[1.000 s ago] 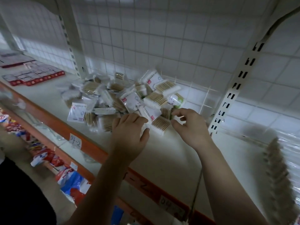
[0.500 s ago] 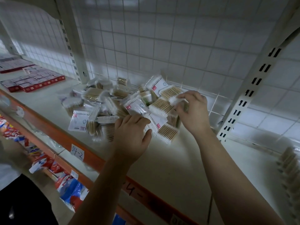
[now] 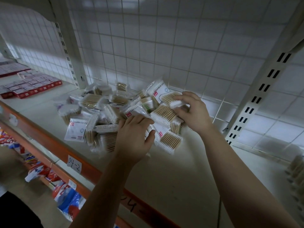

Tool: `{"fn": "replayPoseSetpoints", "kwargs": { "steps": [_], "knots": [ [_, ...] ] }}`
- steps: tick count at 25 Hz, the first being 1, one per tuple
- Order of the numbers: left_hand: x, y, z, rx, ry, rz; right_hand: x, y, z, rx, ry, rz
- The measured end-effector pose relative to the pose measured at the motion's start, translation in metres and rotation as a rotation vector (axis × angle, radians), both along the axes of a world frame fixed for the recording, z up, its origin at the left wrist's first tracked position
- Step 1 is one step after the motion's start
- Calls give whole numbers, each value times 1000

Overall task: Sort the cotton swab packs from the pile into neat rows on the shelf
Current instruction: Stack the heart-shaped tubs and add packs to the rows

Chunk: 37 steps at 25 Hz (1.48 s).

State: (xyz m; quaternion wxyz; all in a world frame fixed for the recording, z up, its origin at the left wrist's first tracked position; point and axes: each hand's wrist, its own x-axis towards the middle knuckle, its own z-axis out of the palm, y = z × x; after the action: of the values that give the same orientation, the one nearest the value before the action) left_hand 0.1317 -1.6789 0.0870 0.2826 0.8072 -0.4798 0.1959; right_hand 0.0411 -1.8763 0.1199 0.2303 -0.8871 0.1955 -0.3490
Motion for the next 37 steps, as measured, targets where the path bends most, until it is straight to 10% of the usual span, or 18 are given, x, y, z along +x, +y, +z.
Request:
{"fn": "replayPoseSetpoints", "kwargs": {
  "steps": [22,37],
  "knots": [
    [10,-54,16,171,-10,-47,-58,3,18,-50,-237,-177],
    [-44,-50,40,-190,-31,-250,-138,32,11,219,-194,-229]
  ]
}}
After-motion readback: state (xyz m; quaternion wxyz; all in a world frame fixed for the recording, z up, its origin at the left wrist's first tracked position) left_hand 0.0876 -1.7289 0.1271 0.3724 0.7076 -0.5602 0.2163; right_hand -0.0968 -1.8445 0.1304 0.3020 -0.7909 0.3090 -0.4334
